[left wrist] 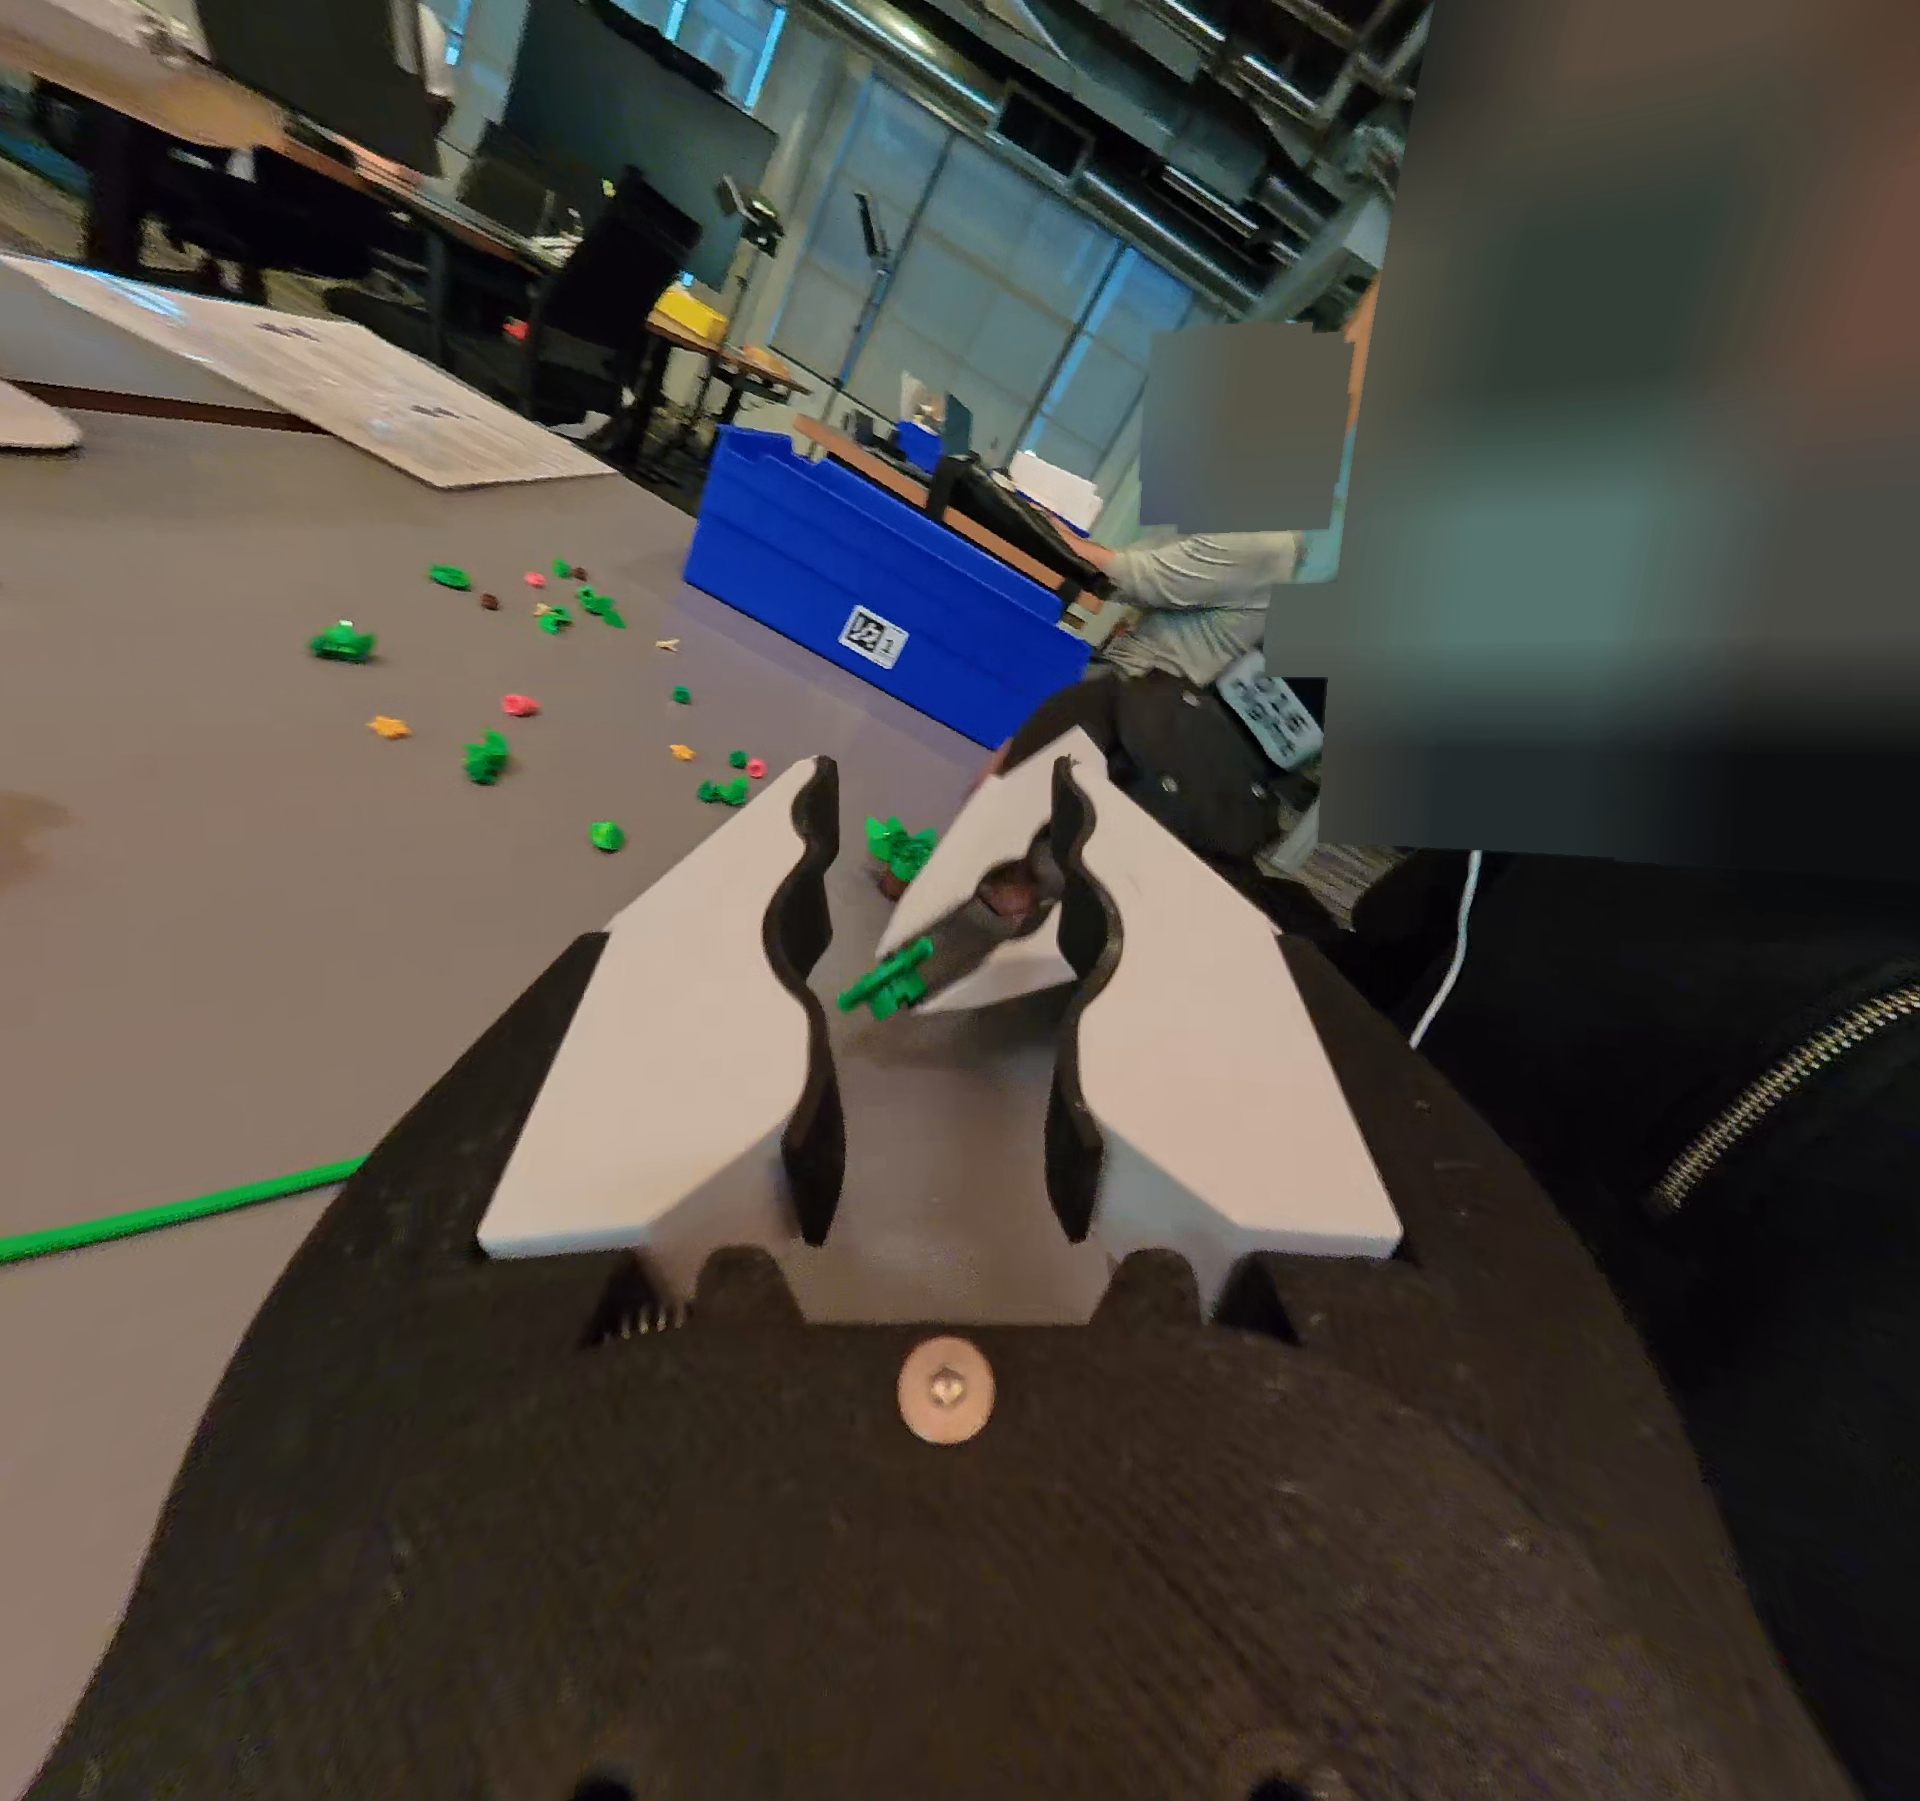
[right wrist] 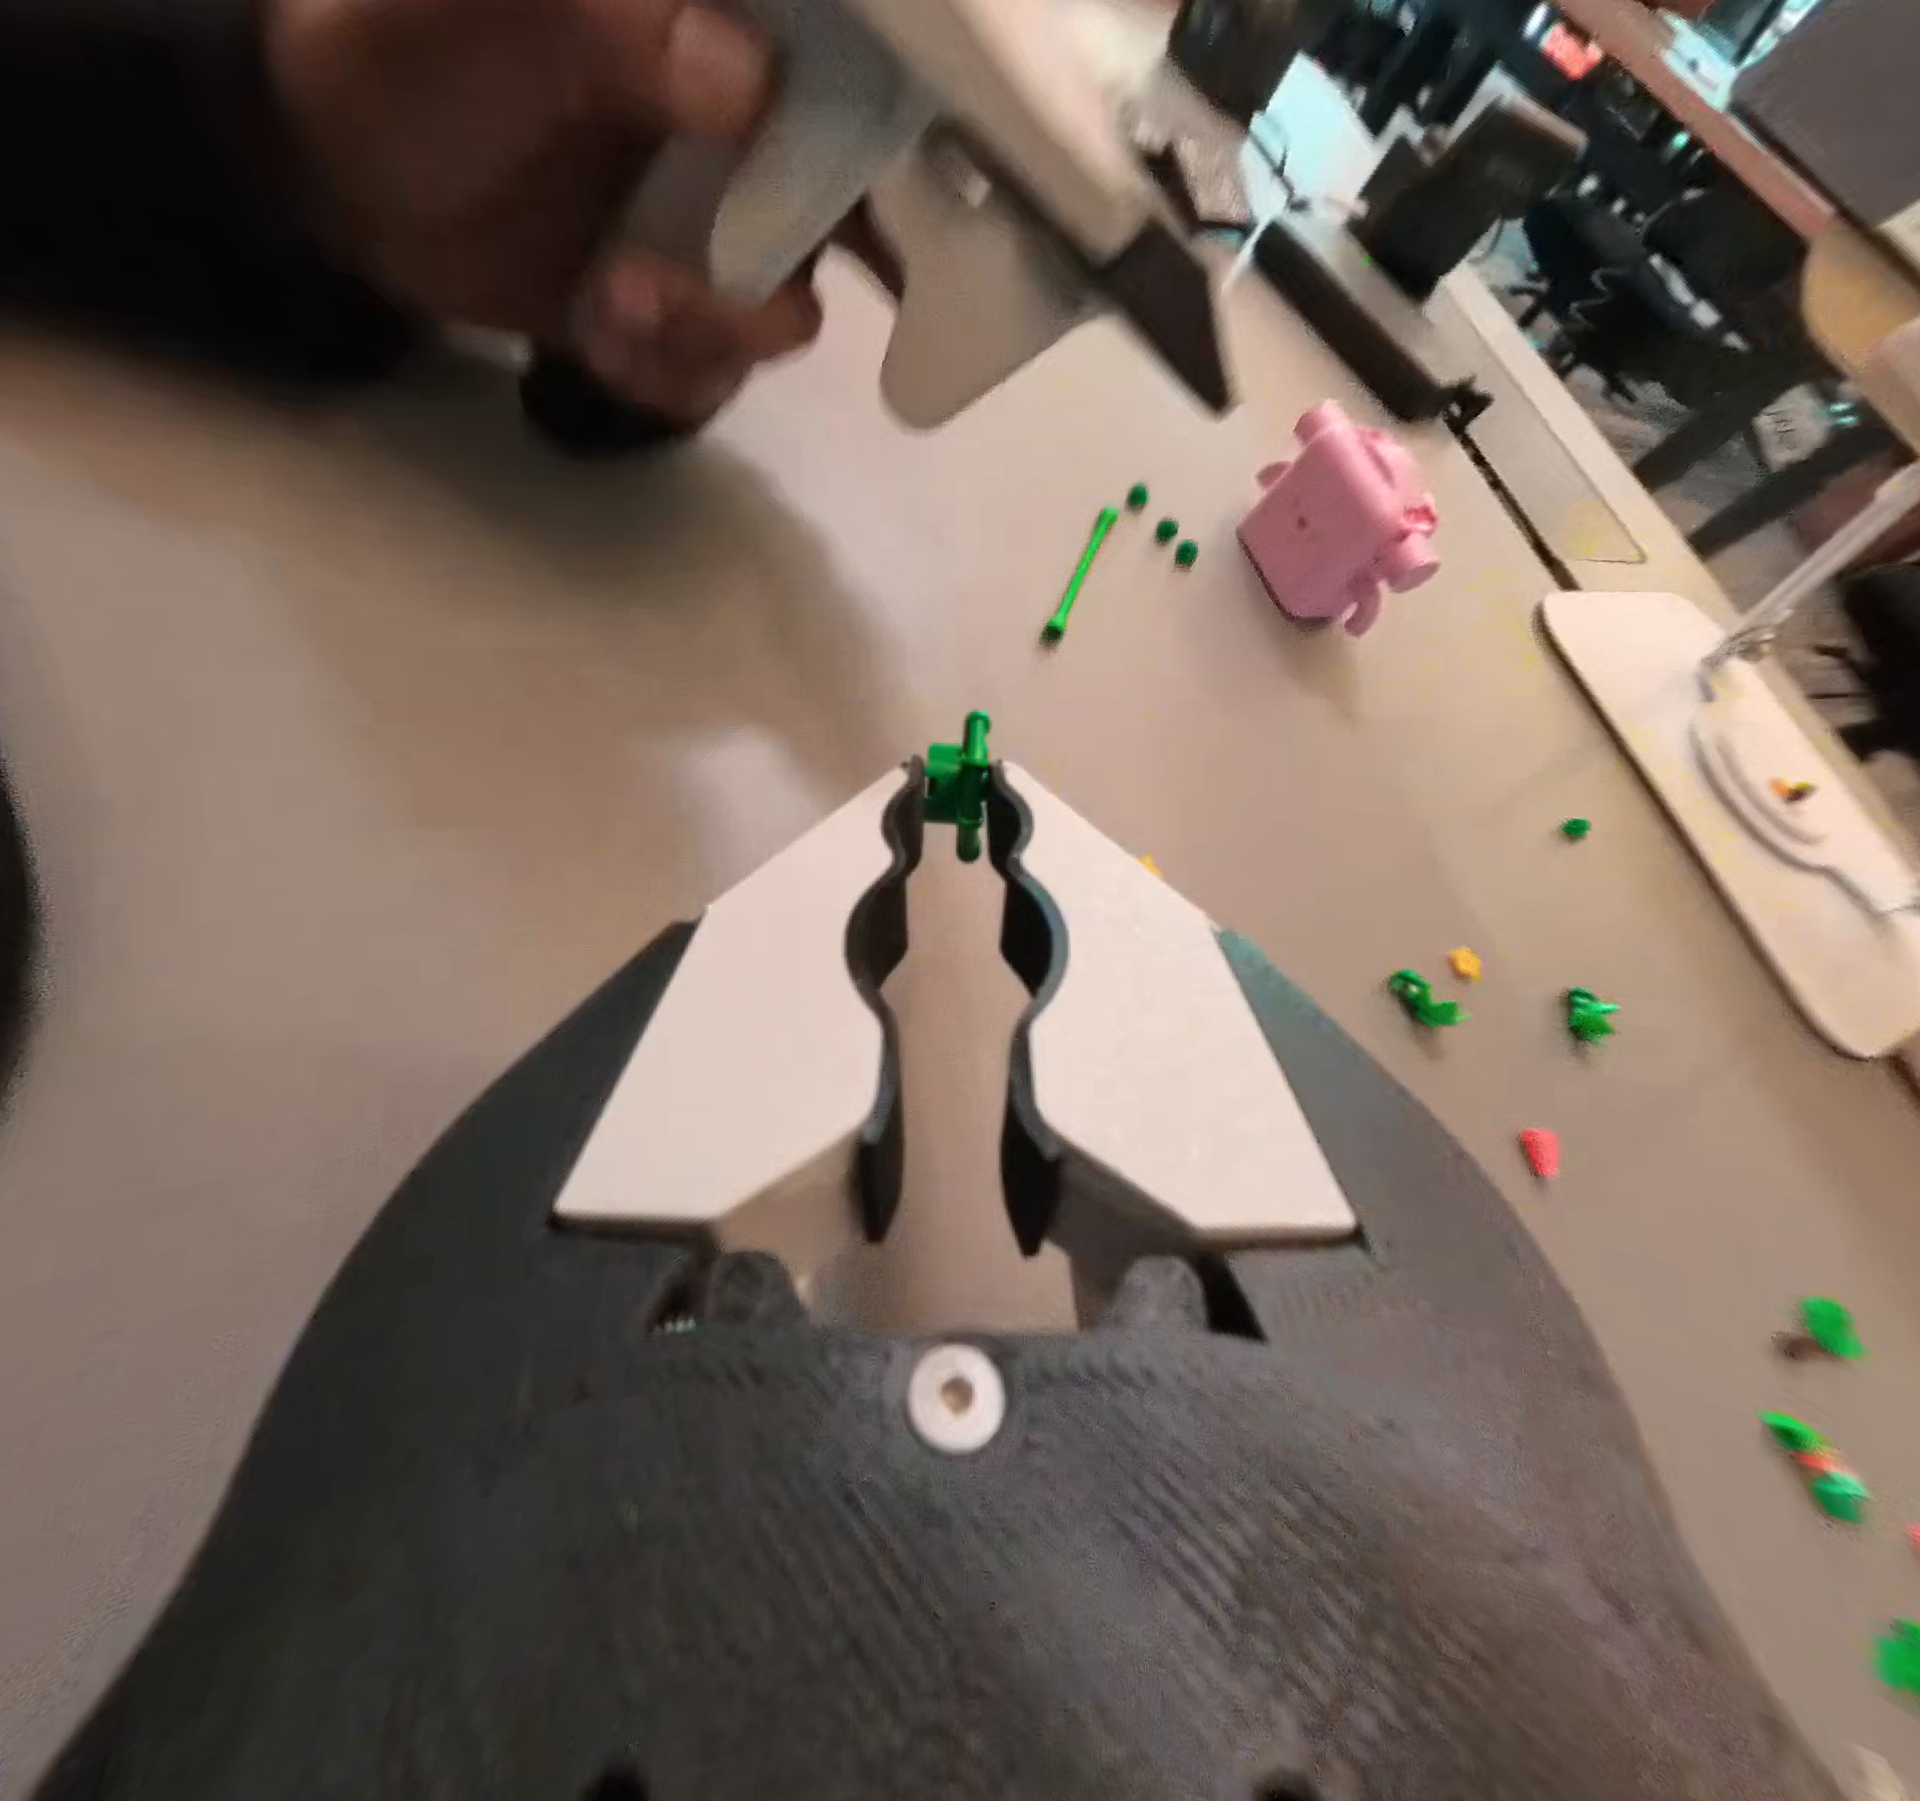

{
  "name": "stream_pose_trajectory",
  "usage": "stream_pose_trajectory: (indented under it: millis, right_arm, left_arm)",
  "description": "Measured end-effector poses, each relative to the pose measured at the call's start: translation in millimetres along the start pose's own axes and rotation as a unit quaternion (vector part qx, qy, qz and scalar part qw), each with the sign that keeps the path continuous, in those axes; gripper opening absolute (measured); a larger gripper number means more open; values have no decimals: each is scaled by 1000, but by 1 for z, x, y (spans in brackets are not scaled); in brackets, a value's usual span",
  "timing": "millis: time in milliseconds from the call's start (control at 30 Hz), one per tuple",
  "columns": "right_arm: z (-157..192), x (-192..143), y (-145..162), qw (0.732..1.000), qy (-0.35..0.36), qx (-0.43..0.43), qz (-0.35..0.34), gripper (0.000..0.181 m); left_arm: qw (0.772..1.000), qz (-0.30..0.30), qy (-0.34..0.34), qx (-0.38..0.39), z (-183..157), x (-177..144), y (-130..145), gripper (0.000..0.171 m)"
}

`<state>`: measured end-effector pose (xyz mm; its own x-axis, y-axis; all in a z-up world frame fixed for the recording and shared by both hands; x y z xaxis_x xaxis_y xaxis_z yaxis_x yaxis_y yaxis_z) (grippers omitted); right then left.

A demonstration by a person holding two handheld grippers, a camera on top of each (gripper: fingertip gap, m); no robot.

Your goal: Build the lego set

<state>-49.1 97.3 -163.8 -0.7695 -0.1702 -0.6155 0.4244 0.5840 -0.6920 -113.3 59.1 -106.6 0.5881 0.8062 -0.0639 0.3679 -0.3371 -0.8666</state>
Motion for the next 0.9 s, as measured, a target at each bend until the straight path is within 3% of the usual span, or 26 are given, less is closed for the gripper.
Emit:
stream_pose_trajectory:
  millis: [133,233,400,500,733,900]
  right_arm:
    - [8,13,5,990,69,-105,57,10]
    - [14,21,13,984,69,-137,86,11]
    - [16,24,16,989,43,-107,88,16]
    - [15,21,14,996,10,-58,68,31]
    - [-11,-13,-15,996,18,58,-67,34]
    - [-55,-77,-28,961,97,140,-220,32]
  left_arm:
    - [1000,0,-28,2,6,-6,-1,36]
    - [999,12,-42,1,9,-5,1,34]
    - [995,60,-74,-32,24,1,16,33]
    - [993,87,-60,-58,25,5,23,34]
    - [993,83,-73,-37,24,3,20,34]
    - [992,101,-80,-14,21,-1,20,35]
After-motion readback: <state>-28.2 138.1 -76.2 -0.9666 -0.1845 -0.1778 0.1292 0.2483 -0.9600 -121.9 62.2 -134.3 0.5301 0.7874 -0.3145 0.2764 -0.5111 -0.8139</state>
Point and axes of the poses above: each gripper's, where its closed fingertips meet, x out along the fingers, y out of its underside, z = x × y across the jaws, the point moved 3 cm from there along -x, back along the fingers, and after that the axes turned 12 degrees about z, right-handed, at the moved point
